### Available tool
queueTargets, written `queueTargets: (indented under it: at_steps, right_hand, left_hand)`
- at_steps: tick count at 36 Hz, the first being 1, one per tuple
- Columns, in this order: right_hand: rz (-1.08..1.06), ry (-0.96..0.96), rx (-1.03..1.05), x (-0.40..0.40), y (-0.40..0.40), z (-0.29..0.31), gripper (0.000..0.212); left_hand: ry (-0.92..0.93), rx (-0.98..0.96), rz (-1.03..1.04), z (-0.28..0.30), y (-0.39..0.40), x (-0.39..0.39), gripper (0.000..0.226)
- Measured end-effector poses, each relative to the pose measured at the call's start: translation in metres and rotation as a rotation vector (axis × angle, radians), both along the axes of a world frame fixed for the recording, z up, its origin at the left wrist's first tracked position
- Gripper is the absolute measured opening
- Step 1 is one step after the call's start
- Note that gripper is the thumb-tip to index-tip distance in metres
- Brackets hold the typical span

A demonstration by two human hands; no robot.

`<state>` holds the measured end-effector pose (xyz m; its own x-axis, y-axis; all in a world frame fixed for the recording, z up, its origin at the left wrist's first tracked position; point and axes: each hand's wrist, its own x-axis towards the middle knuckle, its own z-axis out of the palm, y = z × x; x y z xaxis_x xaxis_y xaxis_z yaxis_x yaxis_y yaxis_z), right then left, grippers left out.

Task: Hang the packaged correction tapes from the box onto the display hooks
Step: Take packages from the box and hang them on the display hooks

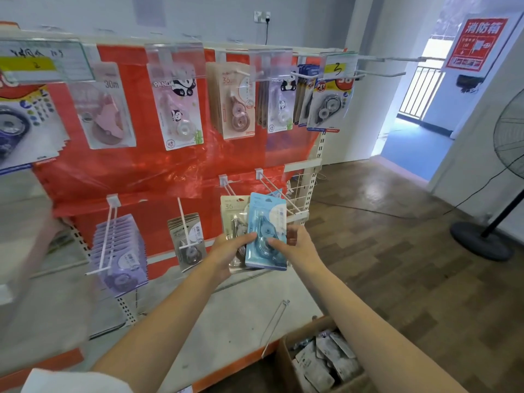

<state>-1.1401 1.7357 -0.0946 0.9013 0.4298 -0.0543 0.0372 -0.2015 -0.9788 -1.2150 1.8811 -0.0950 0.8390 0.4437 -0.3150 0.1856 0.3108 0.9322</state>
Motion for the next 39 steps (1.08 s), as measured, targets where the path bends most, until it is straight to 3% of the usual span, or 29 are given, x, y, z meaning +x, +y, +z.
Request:
queueTargets:
  at_steps: [3, 11, 15, 21, 24, 27, 39]
  right_hand:
    - [0.078, 0.120, -0.023, -0.002, -0.001, 0.001, 0.022]
    - [0.015, 0.345, 0.046, 0.003, -0.015, -0.021, 0.020]
    - [-0.067, 0.375, 0.016, 0.009, -0.027, -0.035, 0.034]
    - [-0.061, 0.445, -0.011, 0.029, -0.042, -0.047, 0.033]
    - [-0.024, 0.460, -0.063, 0.043, -0.045, -0.050, 0.038]
    - [0.006, 0.445, -0.080, 0.054, -0.047, -0.048, 0.030]
    - [0.108, 0.396, -0.092, 0.120, -0.045, -0.058, 0.048]
  left_hand:
    - [-0.009, 0.012, -0.020, 0.001, -0.004, -0.002, 0.018]
    - [0.094, 0.151, -0.053, -0.020, -0.001, -0.004, 0.020]
    - [0.102, 0.189, -0.037, -0.024, 0.000, -0.001, 0.018]
    - [0.134, 0.203, -0.002, -0.030, -0.013, 0.012, 0.027]
    - [0.137, 0.200, 0.025, -0.033, -0.021, 0.020, 0.034]
    - [0.160, 0.207, 0.022, -0.034, -0.028, 0.027, 0.035]
    - [0.218, 0.234, 0.083, -0.036, -0.049, 0.063, 0.035]
